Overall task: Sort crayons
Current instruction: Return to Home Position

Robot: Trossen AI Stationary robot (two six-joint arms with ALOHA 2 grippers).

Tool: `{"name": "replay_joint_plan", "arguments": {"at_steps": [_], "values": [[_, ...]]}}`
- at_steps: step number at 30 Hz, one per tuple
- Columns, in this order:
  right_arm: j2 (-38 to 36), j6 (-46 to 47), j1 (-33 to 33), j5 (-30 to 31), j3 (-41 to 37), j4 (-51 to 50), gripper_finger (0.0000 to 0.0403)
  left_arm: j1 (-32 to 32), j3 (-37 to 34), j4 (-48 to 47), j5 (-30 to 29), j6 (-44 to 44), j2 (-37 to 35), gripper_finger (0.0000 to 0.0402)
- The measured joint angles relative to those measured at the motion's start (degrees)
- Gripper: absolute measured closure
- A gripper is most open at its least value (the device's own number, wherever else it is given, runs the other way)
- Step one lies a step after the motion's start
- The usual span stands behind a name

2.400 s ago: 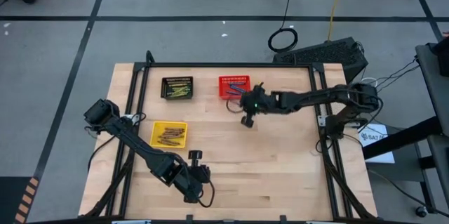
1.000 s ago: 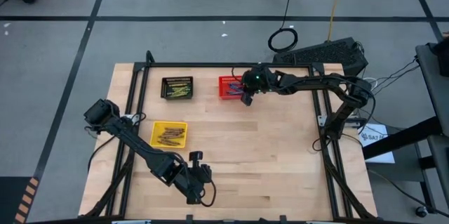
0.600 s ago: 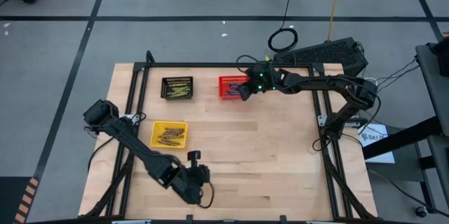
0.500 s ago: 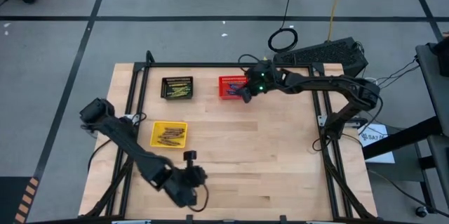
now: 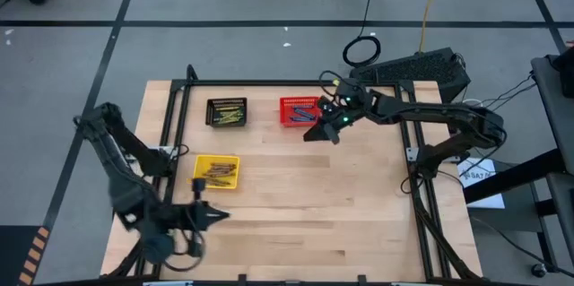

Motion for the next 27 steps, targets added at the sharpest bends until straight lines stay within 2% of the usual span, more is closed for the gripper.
{"name": "replay_joint_plan", "arguments": {"at_steps": [3, 7, 13, 18, 22, 27], "values": [[-4.6, -1.5, 2.6, 3.4, 0.0, 0.0, 0.0305, -3.2, -1.5, -2.3, 0.0, -0.1, -5.5, 0.0401], [-11.9, -3.4, 7.0, 4.5, 0.0, 0.4, 0.0305, -7.5, -5.6, -2.1, 0.0, -2.8, -13.5, 0.0401], [-23.1, -5.4, 12.3, 4.5, 0.0, -0.9, 0.0305, -12.4, -14.8, 5.4, 0.5, -3.0, -22.2, 0.0401], [-30.6, -7.1, 16.6, 4.7, 0.0, -1.3, 0.0305, -14.8, -26.1, 19.4, 0.8, 3.1, -28.2, 0.0401], [-34.9, -8.5, 19.8, 4.9, 0.0, -1.3, 0.0305, -15.0, -36.3, 30.3, 1.0, 3.4, -33.2, 0.0401], [-38.3, -11.6, 24.2, 4.5, -0.5, -1.2, 0.0305, -15.0, -49.5, 52.6, 6.2, 10.2, -37.8, 0.0401]]}}
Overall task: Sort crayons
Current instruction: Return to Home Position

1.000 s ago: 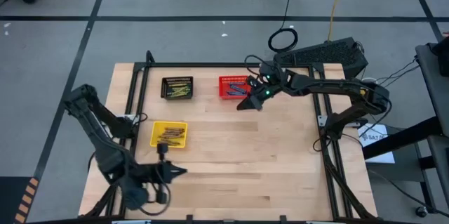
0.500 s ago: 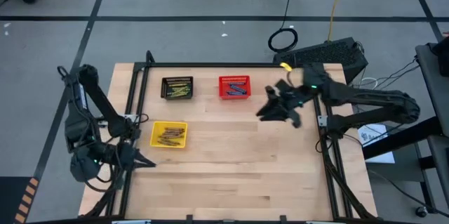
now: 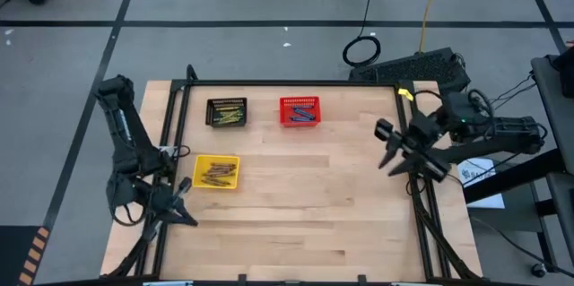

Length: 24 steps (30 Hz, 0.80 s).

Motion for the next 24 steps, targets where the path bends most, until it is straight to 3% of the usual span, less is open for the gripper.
{"name": "replay_joint_plan", "arguments": {"at_steps": [6, 11, 17, 24], "values": [[-2.3, -0.8, 4.3, -0.1, -3.1, -0.1, 0.0305, 0.0, -12.5, 25.5, 16.7, 11.5, -2.5, 0.0401], [-3.9, -1.7, 6.8, -0.1, -6.3, -0.1, 0.0305, 0.0, -18.5, 33.2, 28.7, 15.6, -2.6, 0.0401], [-8.0, -7.3, 8.9, -0.1, -11.4, 0.1, 0.0305, 0.0, -23.3, 36.3, 33.1, 21.1, -2.7, 0.0401], [-14.3, -7.1, 9.9, 0.0, -18.3, 4.1, 0.0305, 0.0, -24.1, 34.7, 34.4, 21.4, -3.4, 0.0401]]}}
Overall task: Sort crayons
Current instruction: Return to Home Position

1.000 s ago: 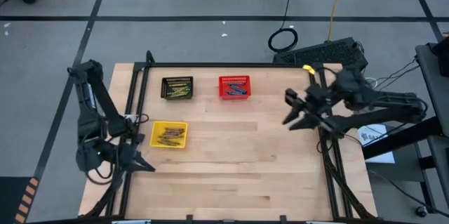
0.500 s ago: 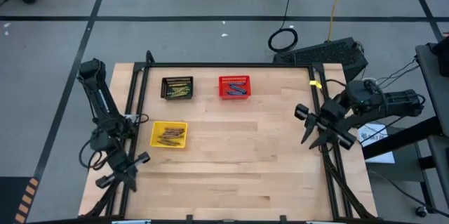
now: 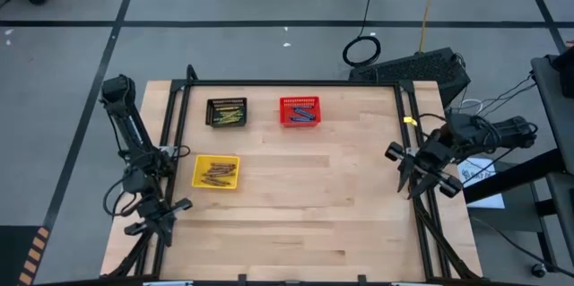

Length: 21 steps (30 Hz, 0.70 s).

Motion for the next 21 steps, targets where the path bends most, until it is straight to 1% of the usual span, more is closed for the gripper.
{"name": "replay_joint_plan", "arguments": {"at_steps": [2, 3, 7, 8, 12, 17, 21], "values": [[-1.2, 0.2, 0.0, 0.0, -1.7, 0.2, 0.0305, 0.0, 0.0, -2.8, -0.1, -0.1, -0.7, 0.0401], [-1.8, 0.3, 0.0, 0.0, -2.7, 0.2, 0.0305, 0.0, 0.0, -4.1, -1.1, -0.5, -1.0, 0.0401], [-4.9, -0.7, 0.0, -0.1, -7.1, 0.2, 0.0305, 0.0, 0.0, -4.8, -10.5, -4.7, -2.1, 0.0401], [-5.8, -1.6, 0.0, -0.1, -8.4, 0.2, 0.0305, 0.0, 0.0, -5.3, -11.5, -4.9, -2.3, 0.0401], [-10.4, -4.6, 0.0, -0.1, -14.3, 0.3, 0.0305, 0.0, 0.0, -5.9, -11.7, -4.4, -2.4, 0.0401], [-17.5, -4.3, 0.0, -0.7, -22.8, 9.1, 0.0305, 0.0, 0.0, -6.9, -11.7, -4.5, -2.4, 0.0401], [-22.8, -4.6, 0.0, -4.6, -29.3, 15.0, 0.0305, 0.0, -0.1, -7.1, -11.7, -4.6, -2.4, 0.0401]]}}
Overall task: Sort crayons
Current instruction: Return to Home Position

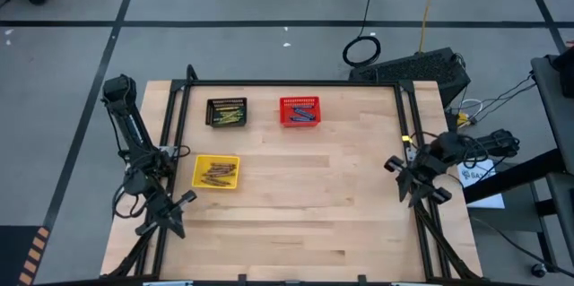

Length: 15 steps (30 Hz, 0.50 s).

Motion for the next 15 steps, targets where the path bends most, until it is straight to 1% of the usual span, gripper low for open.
{"name": "replay_joint_plan", "arguments": {"at_steps": [4, 7, 8, 9, 12, 15], "values": [[-3.6, -1.3, -0.1, 0.3, -4.5, 1.7, 0.0305, 0.0, 0.0, 0.5, -0.5, -2.3, 0.0, 0.0401], [-4.7, -3.2, -0.1, 1.0, -5.5, 0.6, 0.0305, 0.0, 0.0, 1.2, -2.0, -3.1, -0.5, 0.0401], [-4.8, -3.7, 0.0, 2.2, -5.5, -0.5, 0.0305, 0.0, 0.0, 1.2, -2.5, -3.1, -0.8, 0.0401], [-4.7, -3.9, -0.1, 4.2, -5.6, -2.3, 0.0305, 0.0, 0.0, 1.1, -2.8, -3.0, -1.2, 0.0401], [-4.7, -4.0, -0.1, 12.9, -5.6, -5.8, 0.0305, 0.0, 0.0, 1.1, -3.0, -2.6, -2.9, 0.0401], [-4.6, -4.9, -0.1, 21.6, -5.7, -11.8, 0.0305, 0.0, 0.0, 1.1, -1.4, 0.6, -5.4, 0.0401]]}}
